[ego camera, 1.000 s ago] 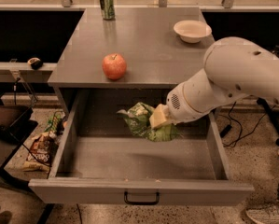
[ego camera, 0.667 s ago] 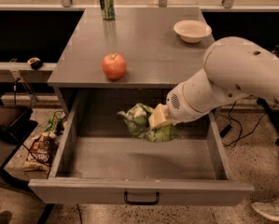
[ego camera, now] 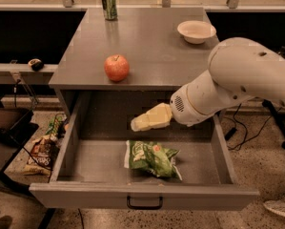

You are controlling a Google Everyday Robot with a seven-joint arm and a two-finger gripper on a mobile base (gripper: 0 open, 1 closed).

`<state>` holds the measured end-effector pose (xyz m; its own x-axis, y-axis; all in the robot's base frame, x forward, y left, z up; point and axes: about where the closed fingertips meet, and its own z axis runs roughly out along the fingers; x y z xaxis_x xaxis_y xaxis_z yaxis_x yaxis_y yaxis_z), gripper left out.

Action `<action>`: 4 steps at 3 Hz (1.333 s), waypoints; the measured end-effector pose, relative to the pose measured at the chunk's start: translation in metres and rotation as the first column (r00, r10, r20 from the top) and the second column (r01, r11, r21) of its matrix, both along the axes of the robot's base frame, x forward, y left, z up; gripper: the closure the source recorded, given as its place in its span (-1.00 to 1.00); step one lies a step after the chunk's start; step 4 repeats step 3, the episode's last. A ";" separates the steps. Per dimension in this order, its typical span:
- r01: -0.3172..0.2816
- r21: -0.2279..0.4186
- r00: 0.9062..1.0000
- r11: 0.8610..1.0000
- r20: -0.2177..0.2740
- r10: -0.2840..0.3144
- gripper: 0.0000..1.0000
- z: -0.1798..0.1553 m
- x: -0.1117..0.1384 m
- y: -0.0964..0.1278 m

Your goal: Place green jalapeno chip bag into top drawer

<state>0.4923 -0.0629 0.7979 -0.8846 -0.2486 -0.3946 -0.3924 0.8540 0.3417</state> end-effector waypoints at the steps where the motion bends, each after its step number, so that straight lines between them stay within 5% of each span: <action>1: -0.038 0.010 0.999 0.999 0.004 0.038 -1.00 0.009 -0.002 0.004; 2: -0.108 -0.018 0.992 0.994 0.060 0.109 -1.00 0.060 0.003 0.002; 3: -0.226 -0.087 0.963 0.970 0.129 0.236 -1.00 0.133 0.005 0.003; 4: -0.226 -0.087 0.963 0.970 0.129 0.236 -1.00 0.133 0.005 0.003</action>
Offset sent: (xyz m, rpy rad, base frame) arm -0.0109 -0.0055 0.1731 -0.0705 -0.0594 0.2886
